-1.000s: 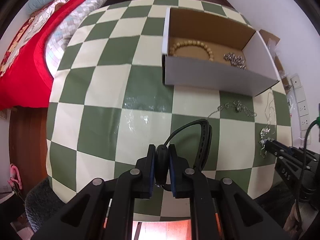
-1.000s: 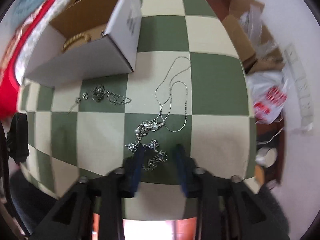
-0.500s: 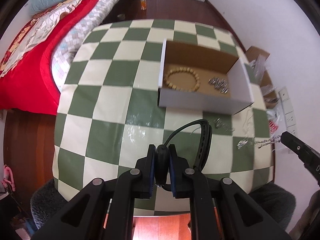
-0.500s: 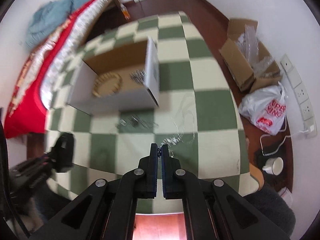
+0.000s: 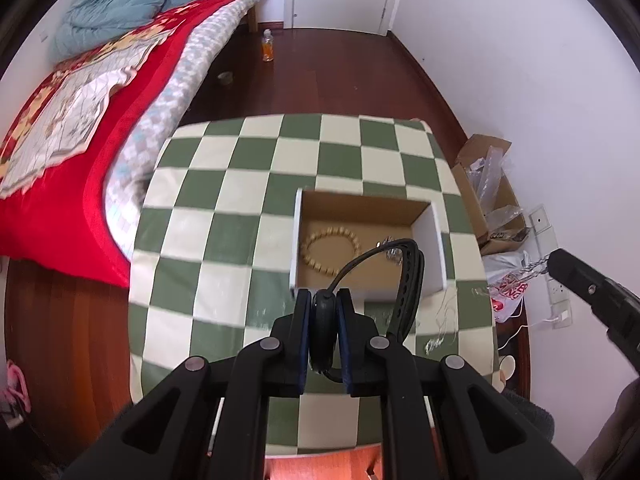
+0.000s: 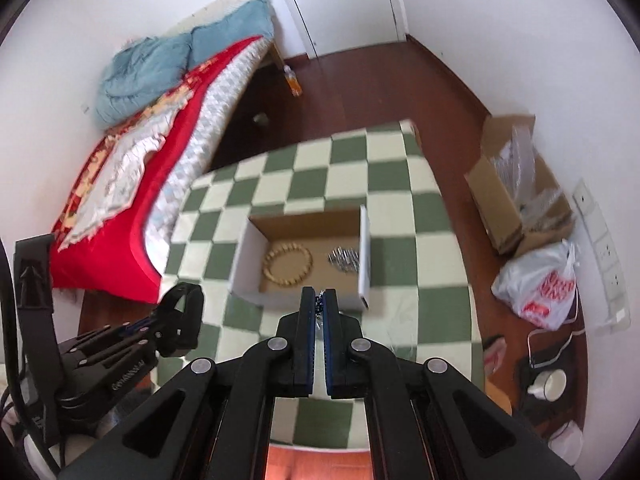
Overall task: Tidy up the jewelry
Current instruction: 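Drop the watch band into the box with left tool while right tool drops the necklace there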
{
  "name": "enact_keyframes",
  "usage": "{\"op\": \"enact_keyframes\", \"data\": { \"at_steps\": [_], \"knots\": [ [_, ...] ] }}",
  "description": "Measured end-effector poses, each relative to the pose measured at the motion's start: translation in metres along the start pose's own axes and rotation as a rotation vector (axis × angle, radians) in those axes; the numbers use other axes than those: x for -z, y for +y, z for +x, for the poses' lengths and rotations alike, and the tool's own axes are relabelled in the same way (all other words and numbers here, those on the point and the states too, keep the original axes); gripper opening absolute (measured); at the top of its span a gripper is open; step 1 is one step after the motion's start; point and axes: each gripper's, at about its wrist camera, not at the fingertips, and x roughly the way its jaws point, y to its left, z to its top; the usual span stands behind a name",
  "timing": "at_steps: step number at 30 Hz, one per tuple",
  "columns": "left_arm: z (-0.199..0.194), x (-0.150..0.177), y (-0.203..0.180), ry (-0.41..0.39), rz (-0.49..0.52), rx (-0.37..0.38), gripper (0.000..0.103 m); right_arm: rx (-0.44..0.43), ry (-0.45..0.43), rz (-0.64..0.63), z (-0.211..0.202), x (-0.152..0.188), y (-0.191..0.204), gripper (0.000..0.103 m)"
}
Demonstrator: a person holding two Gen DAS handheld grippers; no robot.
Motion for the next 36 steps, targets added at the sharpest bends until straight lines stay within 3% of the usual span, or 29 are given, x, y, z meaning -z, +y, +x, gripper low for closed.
{"op": "enact_keyframes", "data": {
  "at_steps": [3, 6, 11, 17, 18, 20, 21, 22, 23, 25, 26, 29, 31, 36],
  "knots": [
    [0.012, -0.02, -0.002, 0.013, 0.015, 0.0, 0.01, 0.0, -0.01, -0.015, 0.002, -0.016, 0.008, 0.003],
    [0.04, -0.041, 0.005, 0.075, -0.011, 0.036, 0.01, 0.002, 0.003, -0.021, 0.016, -0.033, 0.013, 0.003],
    [0.086, -0.063, 0.015, 0.163, -0.056, 0.084, 0.01, -0.008, 0.074, 0.001, 0.066, -0.051, 0.014, 0.003],
    [0.117, -0.078, 0.016, 0.241, -0.073, 0.059, 0.017, 0.015, 0.169, 0.003, 0.133, -0.065, 0.012, 0.003],
    [0.118, -0.08, 0.016, 0.238, -0.068, 0.047, 0.02, 0.021, 0.175, 0.005, 0.14, -0.066, 0.01, 0.004],
    [0.116, -0.083, 0.018, 0.212, -0.06, 0.009, 0.05, 0.028, 0.223, 0.007, 0.157, -0.069, 0.007, 0.004],
    [0.113, -0.084, 0.02, 0.193, -0.068, 0.018, 0.06, 0.038, 0.236, 0.016, 0.162, -0.07, 0.004, 0.005],
    [0.112, -0.085, 0.022, 0.184, -0.074, 0.013, 0.077, 0.061, 0.249, 0.012, 0.166, -0.071, 0.002, 0.009],
    [0.11, -0.085, 0.025, 0.169, -0.082, -0.009, 0.081, 0.077, 0.255, 0.01, 0.168, -0.071, 0.0, 0.016],
    [0.106, -0.086, 0.031, 0.147, -0.087, -0.041, 0.087, 0.104, 0.262, 0.013, 0.17, -0.069, -0.005, 0.075],
    [0.105, -0.084, 0.033, 0.141, -0.088, -0.065, 0.095, 0.118, 0.26, 0.014, 0.169, -0.069, -0.007, 0.083],
    [0.098, -0.076, 0.039, 0.094, -0.063, -0.174, 0.101, 0.182, 0.271, -0.005, 0.168, -0.063, -0.011, 0.086],
    [0.094, -0.068, 0.042, 0.063, -0.052, -0.214, 0.102, 0.224, 0.283, -0.023, 0.167, -0.055, -0.011, 0.099],
    [0.084, -0.045, 0.051, -0.002, -0.067, -0.252, 0.103, 0.294, 0.277, -0.057, 0.164, -0.033, -0.008, 0.102]
  ]
}}
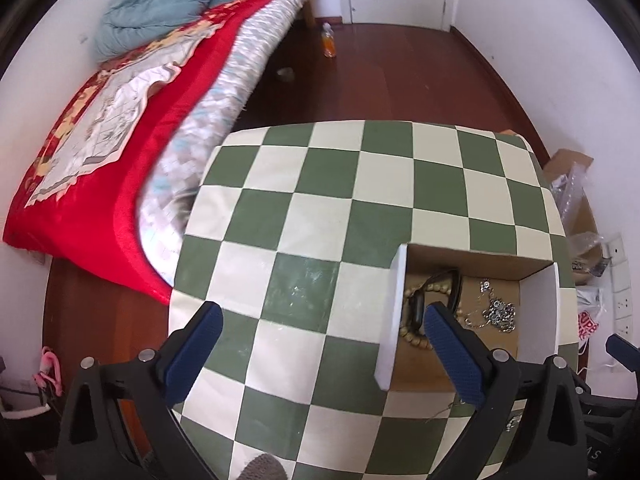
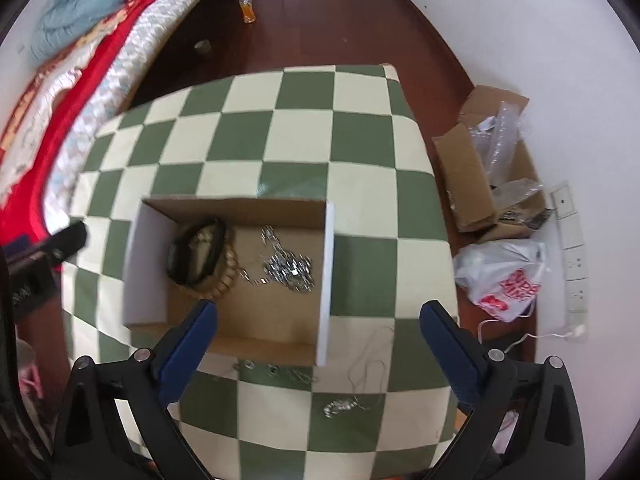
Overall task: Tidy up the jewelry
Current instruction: 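Drop the watch band into the box with left tool while right tool drops the necklace there, then move both tools toward the remaining silver chains beside the box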
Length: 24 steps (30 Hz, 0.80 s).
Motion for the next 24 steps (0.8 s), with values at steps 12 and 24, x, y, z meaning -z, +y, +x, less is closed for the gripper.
{"op": "enact_keyframes", "data": {
  "at_steps": [12, 24],
  "knots": [
    [-0.057, 0.049, 0.012, -0.136, -0.02, -0.002, 0.103, 0.033, -0.116, 0.014, -0.033, 0.041, 0.006, 0.103],
    [-0.143, 0.091, 0.027, -0.308, -0.027, -0.045, 0.103, 0.056, -0.32, 0.029, -0.12, 0.091, 0.004, 0.103]
  ]
}}
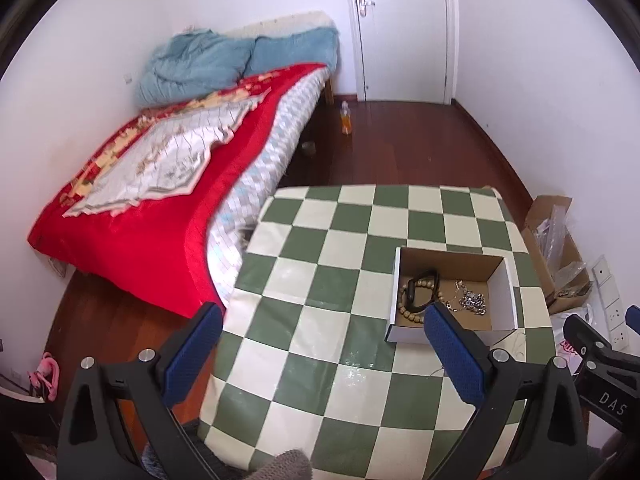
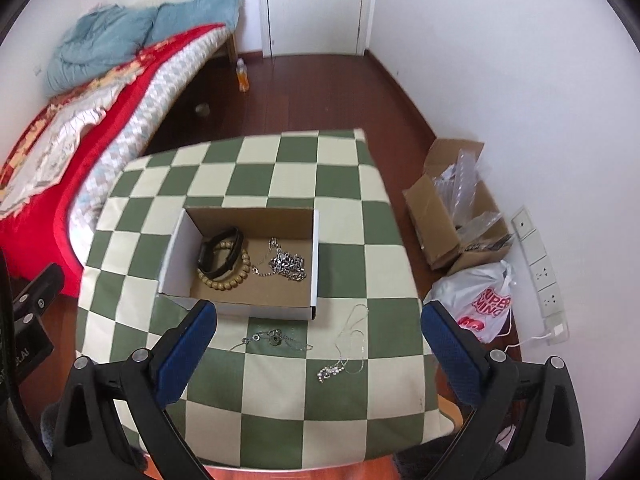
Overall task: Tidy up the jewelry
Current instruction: 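Move both tools toward the remaining silver chains beside the box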
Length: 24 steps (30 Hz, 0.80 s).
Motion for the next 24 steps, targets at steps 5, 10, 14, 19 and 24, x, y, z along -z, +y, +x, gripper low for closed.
{"op": "enact_keyframes", "data": {
  "at_steps": [5, 10, 14, 19, 24],
  "knots": [
    [-0.017, 0.01, 0.003, -0.027, -0.014, -0.002, 0.103, -0.021, -0.048, 0.022, -0.033, 0.011, -0.006, 0.103],
    [0.005, 0.028, -0.008, 0.038, 0.02, -0.031, 0.103, -0.078, -0.021, 0.069, -0.038, 0.027, -0.019, 0.103],
    [0.033, 0.046, -0.021, 0.119, 0.045, -0.041, 0.103, -0.064, 0.049, 0.114, -0.013, 0.046, -0.039, 0.103],
    [0.067, 0.063, -0.045, 0.181, 0.111, -0.072, 0.103, -0.069, 0.159, 0.174, 0.043, 0.072, -0.07, 0.069],
    [0.101, 0.073, -0.07, 0.222, 0.175, -0.097, 0.103, -0.091, 0.242, 0.228, 0.095, 0.092, -0.091, 0.066]
  ]
}}
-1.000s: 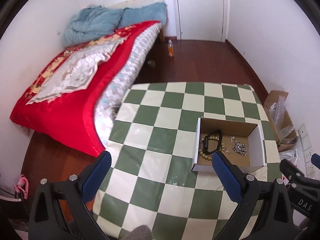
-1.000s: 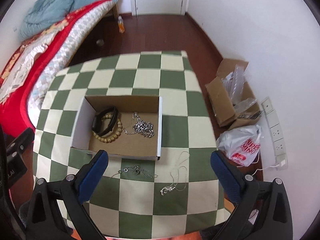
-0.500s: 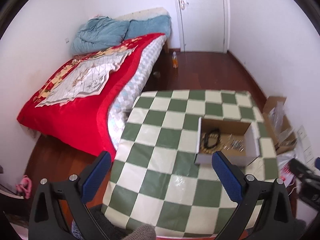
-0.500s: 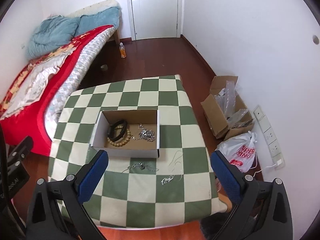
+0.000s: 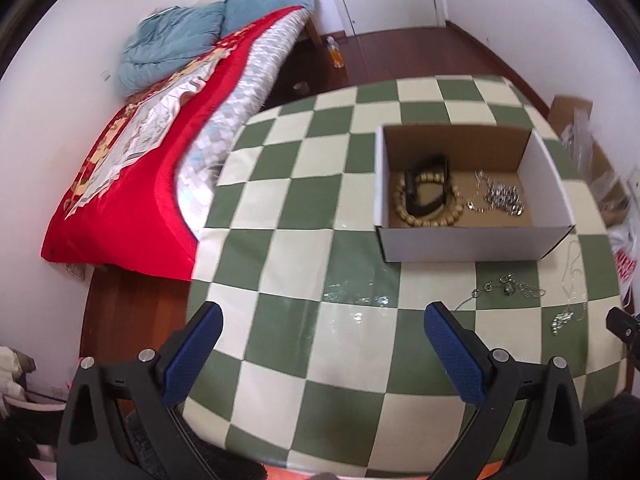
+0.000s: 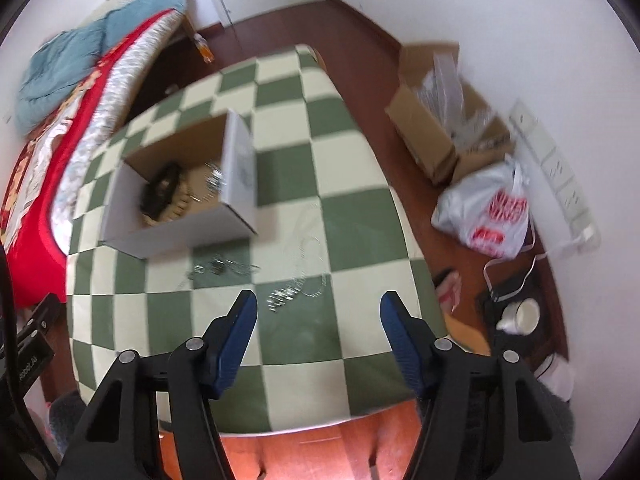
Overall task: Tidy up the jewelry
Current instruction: 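Move both tools toward the remaining silver chains beside the box, then grasp the flower-pendant necklace with right tool while left tool grasps the silver chain bracelet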
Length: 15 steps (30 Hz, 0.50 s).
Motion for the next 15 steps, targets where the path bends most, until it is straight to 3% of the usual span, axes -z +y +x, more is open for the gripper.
{"op": "enact_keyframes", "data": {
  "at_steps": [7, 11, 14, 15],
  "knots": [
    [0.028, 0.0, -0.02, 0.048, 0.055, -0.023, 0.103, -0.025, 0.081, 0.022, 0.061, 0.001, 0.004, 0.066],
    [0.036, 0.001, -0.024, 0.067, 0.07, -0.012, 0.102, 0.03, 0.085, -0.026, 0.083, 0.009, 0.026, 0.067],
    [0.039, 0.0, -0.028, 0.076, 0.077, 0.022, 0.102, 0.067, 0.034, -0.086, 0.081, 0.014, 0.043, 0.049],
    [0.039, -0.001, -0.031, 0.081, 0.08, 0.045, 0.102, 0.086, 0.018, -0.105, 0.08, 0.014, 0.046, 0.026]
  ]
}}
